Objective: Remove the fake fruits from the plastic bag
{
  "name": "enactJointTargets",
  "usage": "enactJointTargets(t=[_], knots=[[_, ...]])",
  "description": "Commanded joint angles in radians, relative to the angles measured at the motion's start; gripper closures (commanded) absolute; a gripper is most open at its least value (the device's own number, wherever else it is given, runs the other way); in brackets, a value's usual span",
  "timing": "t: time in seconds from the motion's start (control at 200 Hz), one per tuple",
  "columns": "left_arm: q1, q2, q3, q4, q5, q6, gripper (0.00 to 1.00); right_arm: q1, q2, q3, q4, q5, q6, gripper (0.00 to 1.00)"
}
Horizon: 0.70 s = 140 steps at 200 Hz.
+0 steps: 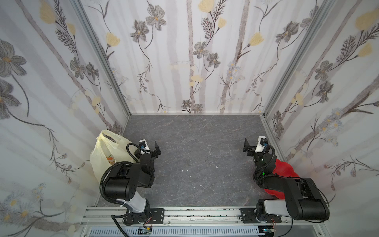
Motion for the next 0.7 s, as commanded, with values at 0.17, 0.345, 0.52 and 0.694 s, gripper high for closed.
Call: enactJointTargets(t=[0.17, 0.345, 0.52, 0.694], knots=[[0.001, 0.001, -0.001, 0.053, -0.007, 0.008, 0.0, -0.001, 0.003, 0.005, 0.029, 0.004, -0.005, 0.0], [0.005, 0.003, 0.001, 0.05, -0.003, 0.004, 0.0, -0.001, 0.002, 0.004, 0.03, 0.004, -0.005, 0.0], [-0.014, -0.048, -0.032, 0.065, 0.015, 0.033, 0.0, 0.003, -0.011, -0.01, 0.045, -0.021, -0.017, 0.0], [-0.133, -0.228, -0.073, 0.053, -0.155, 0.144, 0.0, 0.018, -0.134, -0.03, -0.024, -0.034, -0.043, 0.0]])
